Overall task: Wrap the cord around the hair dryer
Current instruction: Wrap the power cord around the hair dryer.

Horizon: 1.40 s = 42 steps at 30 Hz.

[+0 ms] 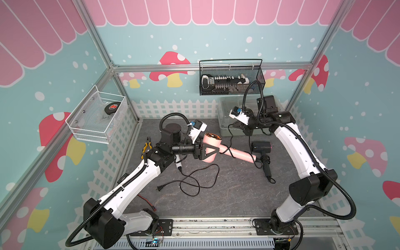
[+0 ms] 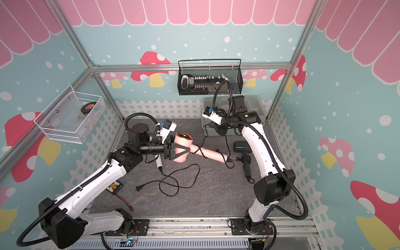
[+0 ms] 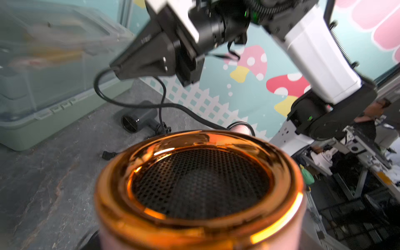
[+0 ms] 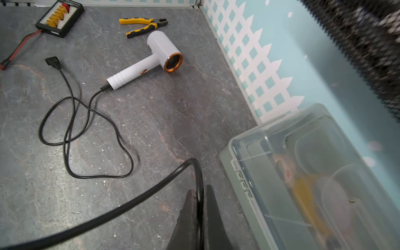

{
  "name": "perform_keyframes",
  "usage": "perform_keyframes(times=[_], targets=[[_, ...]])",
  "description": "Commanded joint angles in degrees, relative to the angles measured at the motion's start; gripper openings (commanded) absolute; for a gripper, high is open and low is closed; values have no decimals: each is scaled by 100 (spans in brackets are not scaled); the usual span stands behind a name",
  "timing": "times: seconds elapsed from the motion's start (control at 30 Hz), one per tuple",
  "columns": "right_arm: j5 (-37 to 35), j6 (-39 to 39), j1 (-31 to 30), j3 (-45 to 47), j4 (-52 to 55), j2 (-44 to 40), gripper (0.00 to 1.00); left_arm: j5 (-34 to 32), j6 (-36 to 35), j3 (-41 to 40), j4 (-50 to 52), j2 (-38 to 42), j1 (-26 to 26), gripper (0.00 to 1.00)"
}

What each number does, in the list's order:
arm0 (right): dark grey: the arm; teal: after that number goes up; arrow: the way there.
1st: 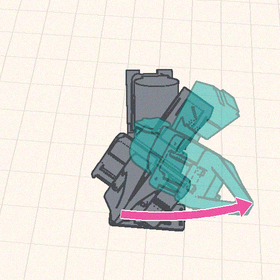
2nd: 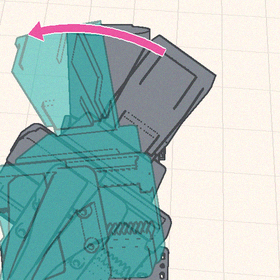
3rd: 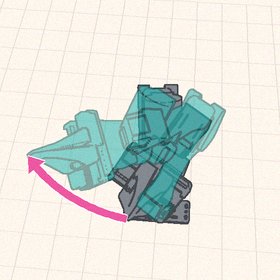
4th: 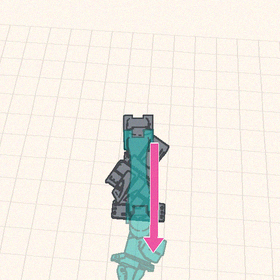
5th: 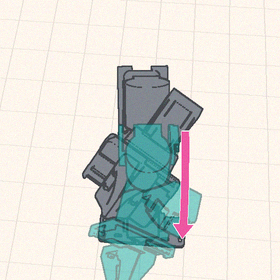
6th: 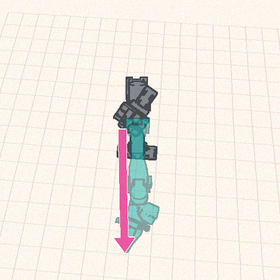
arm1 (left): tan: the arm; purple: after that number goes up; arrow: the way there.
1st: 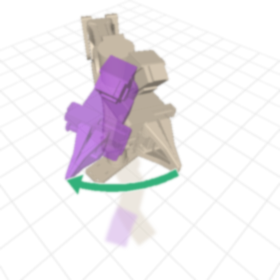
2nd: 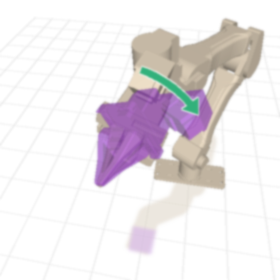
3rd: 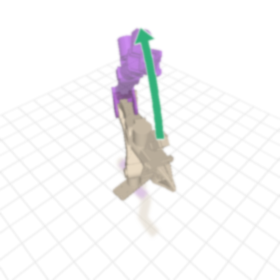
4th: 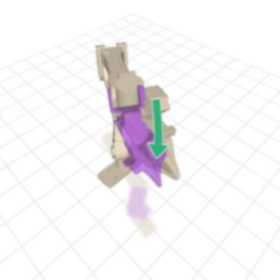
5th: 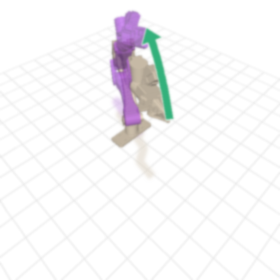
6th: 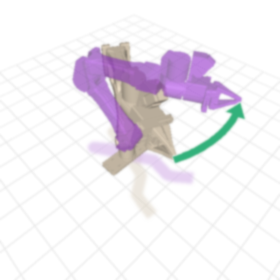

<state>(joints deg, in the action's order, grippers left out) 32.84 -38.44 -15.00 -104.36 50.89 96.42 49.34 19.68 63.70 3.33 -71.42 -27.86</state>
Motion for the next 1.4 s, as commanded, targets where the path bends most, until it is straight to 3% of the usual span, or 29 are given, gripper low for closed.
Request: perform_keyframes(times=[0.0,0.5,0.6,0.7,1.03,1.37], targets=[[871,374,54,296,-438,119,0,106,968,-93,-1920,190,229,0],[1732,1558,182,1597,-1775,54,0,-795,1936,154,-3507,157,758,0],[1765,1798,177,1780,-2067,35,1,-808,1986,433,-3500,88,814,0],[1780,1907,182,1904,-2244,35,9,-843,1987,700,-3393,19,872,0],[1923,2206,182,2323,-2818,149,8,-1014,2169,1187,-3465,-194,1053,0],[1950,2422,177,2875,-3237,73,8,-1671,2091,1070,-3251,-40,1347,0]])
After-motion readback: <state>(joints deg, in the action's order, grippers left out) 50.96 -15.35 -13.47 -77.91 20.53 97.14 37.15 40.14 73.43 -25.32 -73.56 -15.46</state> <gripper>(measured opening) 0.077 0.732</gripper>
